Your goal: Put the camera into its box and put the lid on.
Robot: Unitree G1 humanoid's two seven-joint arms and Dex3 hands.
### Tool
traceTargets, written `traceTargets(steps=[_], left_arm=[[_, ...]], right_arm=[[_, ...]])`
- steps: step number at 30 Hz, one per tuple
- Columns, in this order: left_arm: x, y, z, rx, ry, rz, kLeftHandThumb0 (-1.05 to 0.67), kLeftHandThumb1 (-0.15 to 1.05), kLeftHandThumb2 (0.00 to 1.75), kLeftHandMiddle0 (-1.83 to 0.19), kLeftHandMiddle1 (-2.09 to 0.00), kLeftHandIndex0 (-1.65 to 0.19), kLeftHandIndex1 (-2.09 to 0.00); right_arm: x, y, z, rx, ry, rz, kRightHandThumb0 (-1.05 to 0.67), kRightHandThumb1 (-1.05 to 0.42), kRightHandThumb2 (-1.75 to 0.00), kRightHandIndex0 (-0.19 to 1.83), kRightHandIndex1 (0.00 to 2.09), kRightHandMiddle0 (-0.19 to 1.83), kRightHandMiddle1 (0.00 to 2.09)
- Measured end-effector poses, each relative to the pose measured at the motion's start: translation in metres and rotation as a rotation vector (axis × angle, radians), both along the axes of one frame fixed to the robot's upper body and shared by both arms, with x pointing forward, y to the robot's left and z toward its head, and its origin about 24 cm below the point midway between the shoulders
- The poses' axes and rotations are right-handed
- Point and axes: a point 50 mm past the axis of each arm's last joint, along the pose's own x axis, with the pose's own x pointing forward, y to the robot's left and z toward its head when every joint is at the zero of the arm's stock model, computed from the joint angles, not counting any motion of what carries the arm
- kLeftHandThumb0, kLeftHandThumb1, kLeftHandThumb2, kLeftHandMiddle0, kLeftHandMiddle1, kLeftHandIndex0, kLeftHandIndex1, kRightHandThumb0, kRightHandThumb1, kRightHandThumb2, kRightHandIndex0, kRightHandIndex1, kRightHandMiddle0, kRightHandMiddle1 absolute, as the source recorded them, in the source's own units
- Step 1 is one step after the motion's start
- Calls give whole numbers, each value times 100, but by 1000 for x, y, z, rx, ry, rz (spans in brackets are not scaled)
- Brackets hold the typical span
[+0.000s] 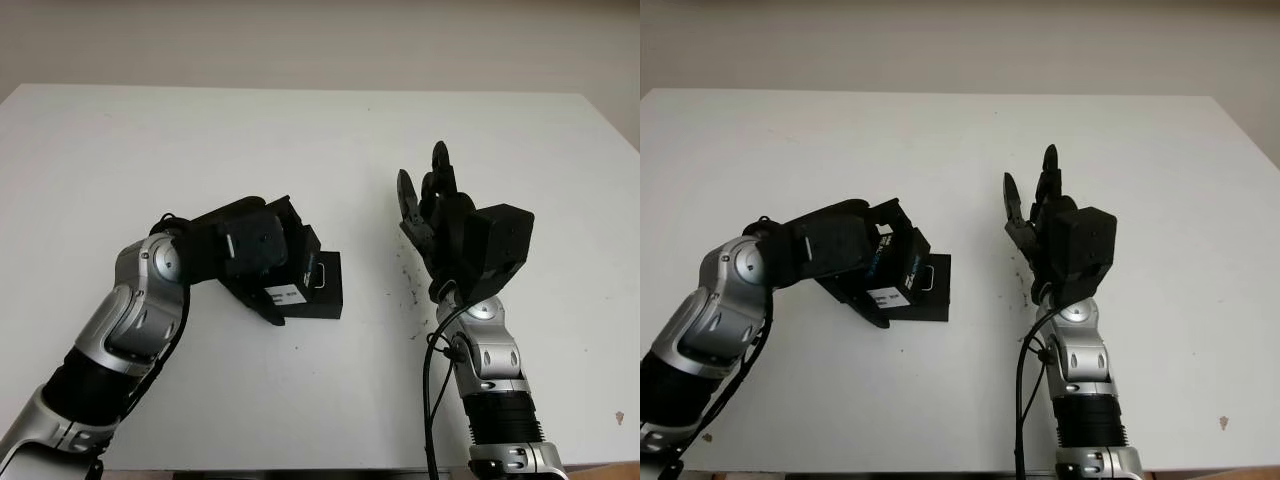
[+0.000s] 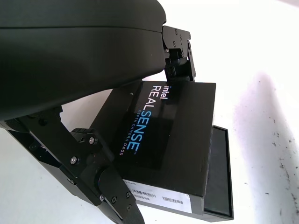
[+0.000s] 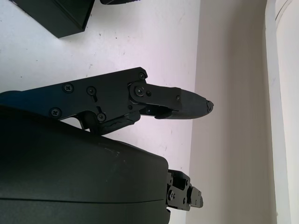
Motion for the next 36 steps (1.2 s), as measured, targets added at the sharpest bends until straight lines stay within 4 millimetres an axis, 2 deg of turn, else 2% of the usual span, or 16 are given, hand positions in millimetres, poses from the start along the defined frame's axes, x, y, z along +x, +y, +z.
traceTargets(steps=[5,14,15,18,19,21,27,30,31,36], left_arm=[[4,-4,0,-14,60,22,-25,104,5,-52,-191,-30,-174],[7,-12,-1,-2,94,14,-23,103,5,-61,-193,-29,-172],[7,-13,-1,0,93,11,-22,102,5,-60,-193,-26,-169],[8,-16,1,9,88,-3,-20,103,5,-38,-188,-18,-163],[8,-17,2,11,84,-11,-20,103,5,-26,-186,-18,-163],[8,-19,3,27,61,-39,-21,102,5,-18,-188,-20,-167],[7,-25,4,75,18,-85,-22,101,5,-40,-197,-22,-172],[7,-26,5,89,12,-89,-23,101,5,-31,-206,-19,-172],[7,-27,5,94,11,-90,-24,101,5,-23,-207,-17,-173],[8,-31,5,123,-13,-97,-24,100,5,-27,-209,-14,-171]], right_arm=[[0,2,0,6,1,2,-56,-105,-47,-15,6,-11,6],[0,3,-1,14,-1,-2,-55,-105,-47,-16,5,-12,5],[0,3,-1,15,-2,-1,-54,-105,-47,-16,5,-12,5],[0,4,-2,17,-3,-1,-54,-105,-47,-15,5,-12,5],[0,4,-2,19,-3,-1,-54,-105,-47,-15,6,-11,6],[0,5,-3,21,-2,-3,-55,-105,-46,-15,6,-10,6],[0,6,-3,26,-3,-5,-55,-105,-46,-14,6,-10,6],[0,6,-4,27,-1,-6,-56,-105,-46,-13,6,-10,6],[0,6,-4,27,-1,-6,-56,-105,-46,-13,6,-10,6],[0,7,-4,29,2,-13,-56,-105,-46,-14,6,-10,6]])
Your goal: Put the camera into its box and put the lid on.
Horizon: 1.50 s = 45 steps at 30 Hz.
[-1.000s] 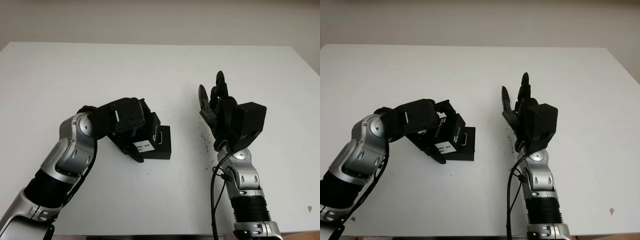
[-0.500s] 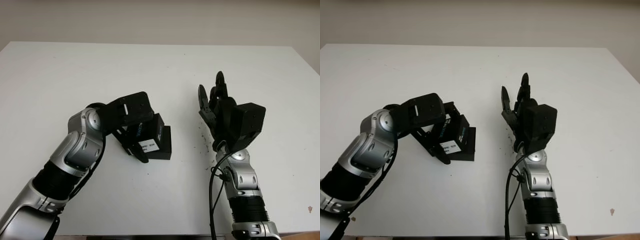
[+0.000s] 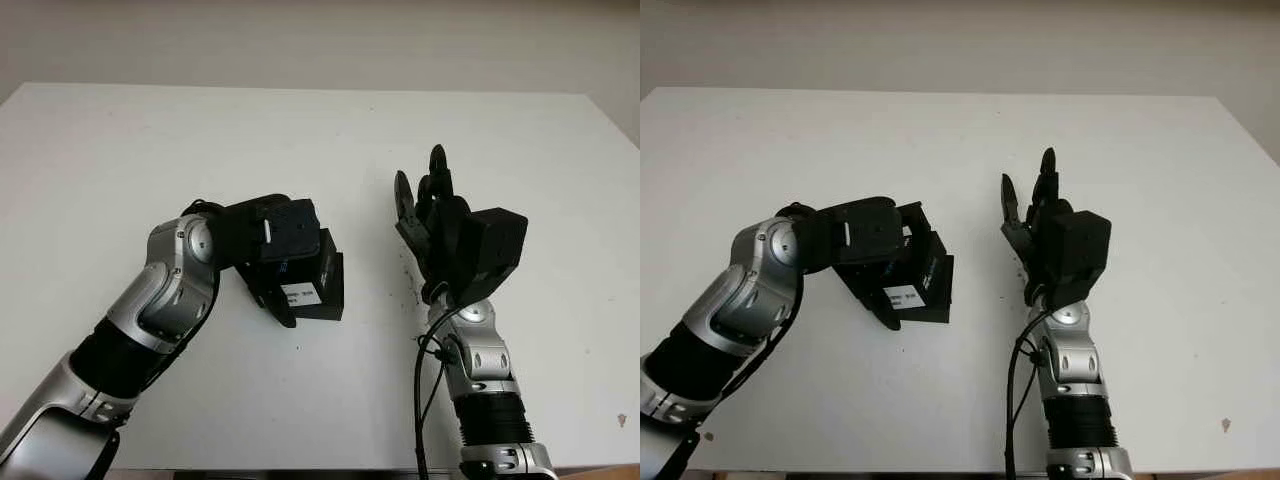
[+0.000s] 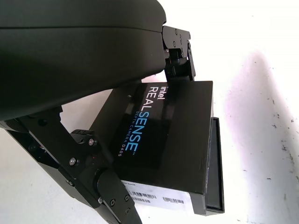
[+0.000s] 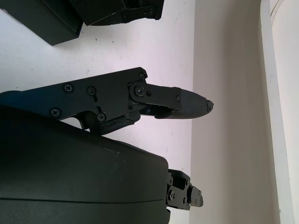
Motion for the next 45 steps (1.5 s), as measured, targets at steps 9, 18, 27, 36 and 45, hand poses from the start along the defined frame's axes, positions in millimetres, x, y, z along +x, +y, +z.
traceTargets(steps=[9,18,27,36,45], left_arm=[[4,-5,-3,-2,11,37,-25,101,6,-3,-184,-14,-163],[7,-13,-6,-13,69,77,-26,102,5,-6,-172,-13,-156],[7,-25,-6,24,67,70,-25,100,5,-4,-178,-12,-173],[3,-30,-4,49,100,41,-21,101,6,-12,-183,-7,-191],[1,-40,-2,77,112,34,-16,98,5,-17,-183,16,-75]], right_arm=[[0,1,-1,-5,10,-5,-56,-105,-46,-13,6,-9,6],[0,2,-3,0,28,-7,-54,-105,-45,-14,6,-9,6],[0,6,-3,19,31,-6,-54,-105,-45,-13,6,-8,6],[0,6,-3,21,37,-4,-52,-105,-45,-14,5,-8,6],[1,8,-4,22,41,-2,-54,-105,-44,-13,6,-8,6]])
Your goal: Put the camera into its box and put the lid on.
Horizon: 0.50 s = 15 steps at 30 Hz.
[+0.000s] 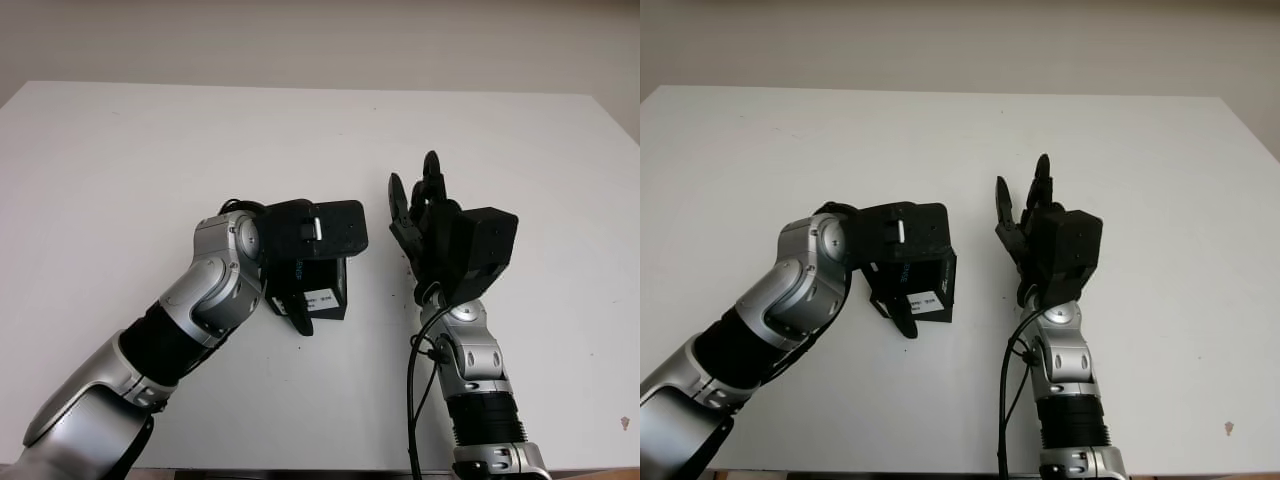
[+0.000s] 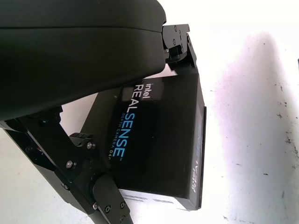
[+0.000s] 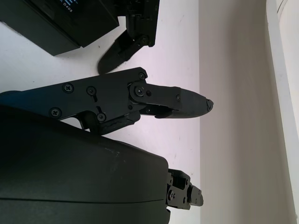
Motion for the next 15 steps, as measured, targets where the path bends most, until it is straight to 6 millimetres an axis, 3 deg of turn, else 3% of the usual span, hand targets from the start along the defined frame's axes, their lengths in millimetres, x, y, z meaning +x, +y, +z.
traceTargets(steps=[4,6,9,15], left_arm=[[-1,-9,4,47,-3,-27,-18,99,6,-29,-186,17,-150],[-1,-13,7,63,-2,-49,-17,99,6,-35,-186,18,-171],[-2,-16,11,69,-3,-67,-14,100,6,-40,-195,19,-124],[-1,-19,12,85,-14,-99,-10,102,8,-44,-209,19,-167]], right_arm=[[1,1,0,-1,-4,-9,-55,-105,-44,-12,6,-7,6],[1,2,-1,-1,-8,-12,-55,-105,-44,-12,6,-7,6],[1,3,-2,2,-6,-10,-57,-105,-44,-12,6,-7,6],[1,4,-2,6,-5,-8,-57,-105,-43,-13,5,-7,6]])
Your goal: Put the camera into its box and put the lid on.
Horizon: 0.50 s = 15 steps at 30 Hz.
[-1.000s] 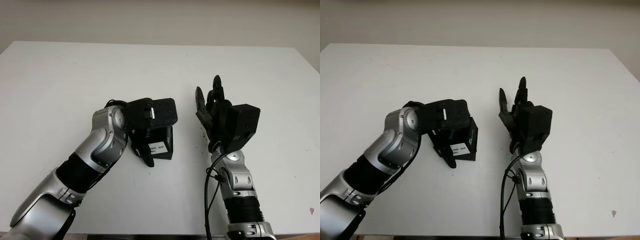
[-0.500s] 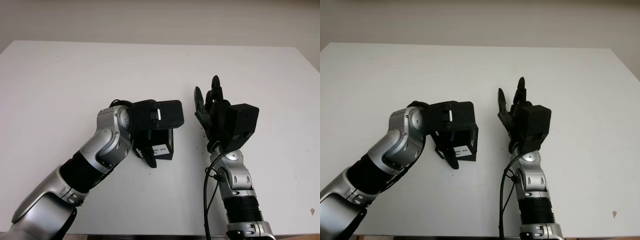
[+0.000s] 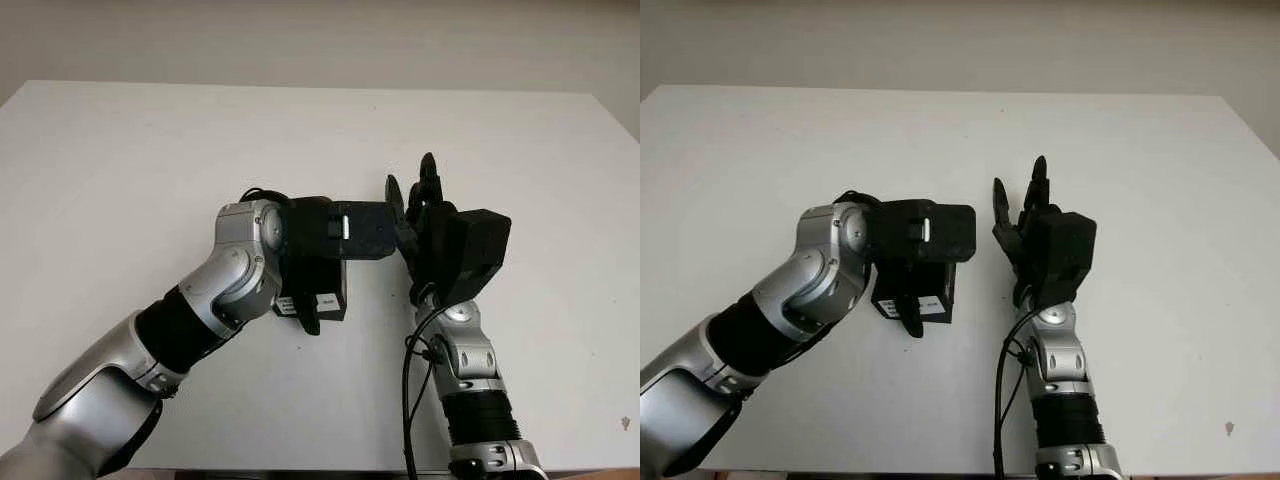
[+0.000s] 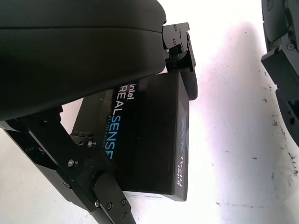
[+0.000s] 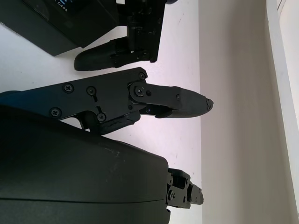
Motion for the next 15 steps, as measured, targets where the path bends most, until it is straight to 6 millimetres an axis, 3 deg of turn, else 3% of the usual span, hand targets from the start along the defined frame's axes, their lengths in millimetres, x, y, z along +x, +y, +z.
traceTargets(steps=[5,9,12,13,15], left_arm=[[0,-3,1,20,-14,-32,-8,102,9,-39,-209,19,-188],[1,-5,1,39,-16,-45,-7,100,12,-41,-209,19,-145],[1,-6,1,49,-30,-65,-6,97,17,-43,-209,19,-148],[1,-7,1,53,-34,-71,-6,84,39,-41,-209,19,-152],[1,-8,1,57,-36,-76,-4,69,71,-36,-209,19,-139]], right_arm=[[0,1,-1,-3,-6,3,-56,-105,-43,-13,6,-6,6],[0,2,-1,1,-8,6,-55,-105,-43,-13,5,-7,5],[0,3,0,3,-23,5,-54,-105,-44,-12,6,-7,5],[0,3,0,3,-25,5,-54,-105,-44,-12,6,-7,5],[0,3,0,5,-27,6,-54,-105,-44,-13,5,-8,5]])
